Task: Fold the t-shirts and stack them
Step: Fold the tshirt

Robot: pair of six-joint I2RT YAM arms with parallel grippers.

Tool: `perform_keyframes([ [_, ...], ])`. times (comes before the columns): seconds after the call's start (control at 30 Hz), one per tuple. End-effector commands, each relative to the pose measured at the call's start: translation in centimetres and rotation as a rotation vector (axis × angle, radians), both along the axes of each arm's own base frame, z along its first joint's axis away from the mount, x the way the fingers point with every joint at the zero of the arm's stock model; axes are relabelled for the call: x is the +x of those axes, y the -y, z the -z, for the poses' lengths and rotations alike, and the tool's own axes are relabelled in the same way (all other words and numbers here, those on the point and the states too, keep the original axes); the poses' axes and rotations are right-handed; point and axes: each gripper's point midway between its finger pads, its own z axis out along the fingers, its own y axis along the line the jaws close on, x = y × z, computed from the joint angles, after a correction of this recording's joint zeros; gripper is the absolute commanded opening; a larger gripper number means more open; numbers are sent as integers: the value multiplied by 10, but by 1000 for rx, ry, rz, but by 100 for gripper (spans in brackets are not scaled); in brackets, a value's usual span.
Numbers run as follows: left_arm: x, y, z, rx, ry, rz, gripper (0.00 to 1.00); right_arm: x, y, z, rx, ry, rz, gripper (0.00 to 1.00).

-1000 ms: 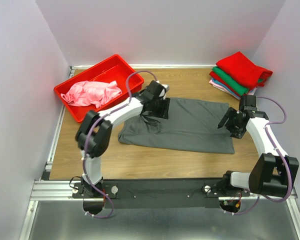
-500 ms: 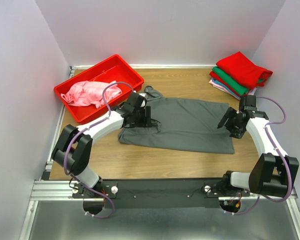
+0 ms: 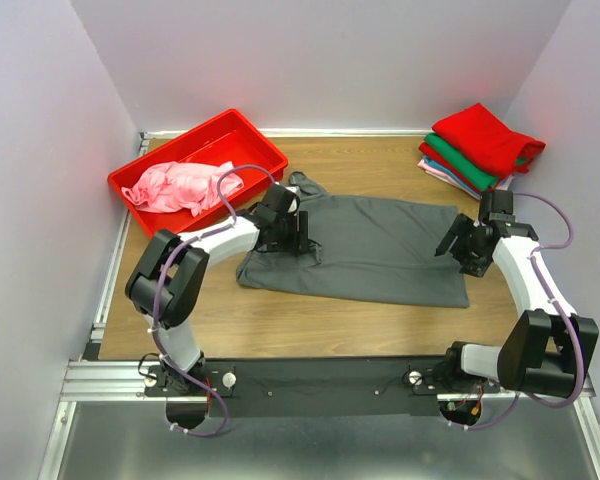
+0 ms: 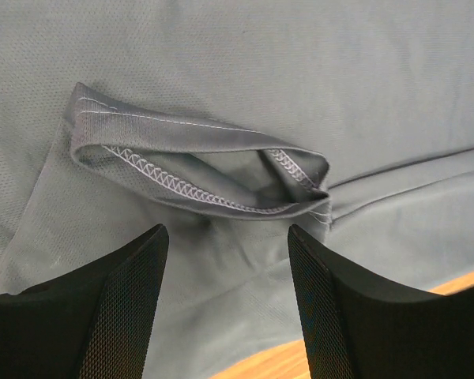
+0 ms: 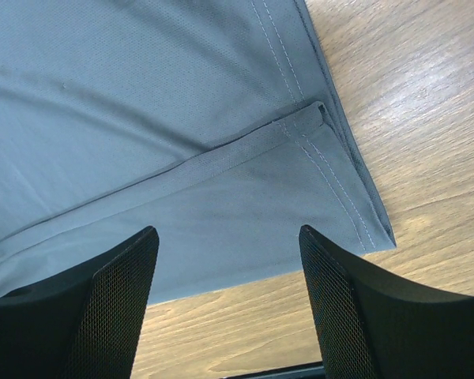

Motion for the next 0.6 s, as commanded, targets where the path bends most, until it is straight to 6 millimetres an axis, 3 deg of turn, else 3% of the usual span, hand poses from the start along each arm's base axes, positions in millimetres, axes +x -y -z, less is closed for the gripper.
perform_keyframes([
  [0.0,18,11,-12,-40,52,18,70,-3,0,-4,3,10,-2,79],
  [0.47,47,37,-8,-71,63,64,70,-5,0,-3,1,4,-1,79],
  [0.57,52,46,-17,-102,81,79,70,-5,0,-4,-2,5,-3,79],
])
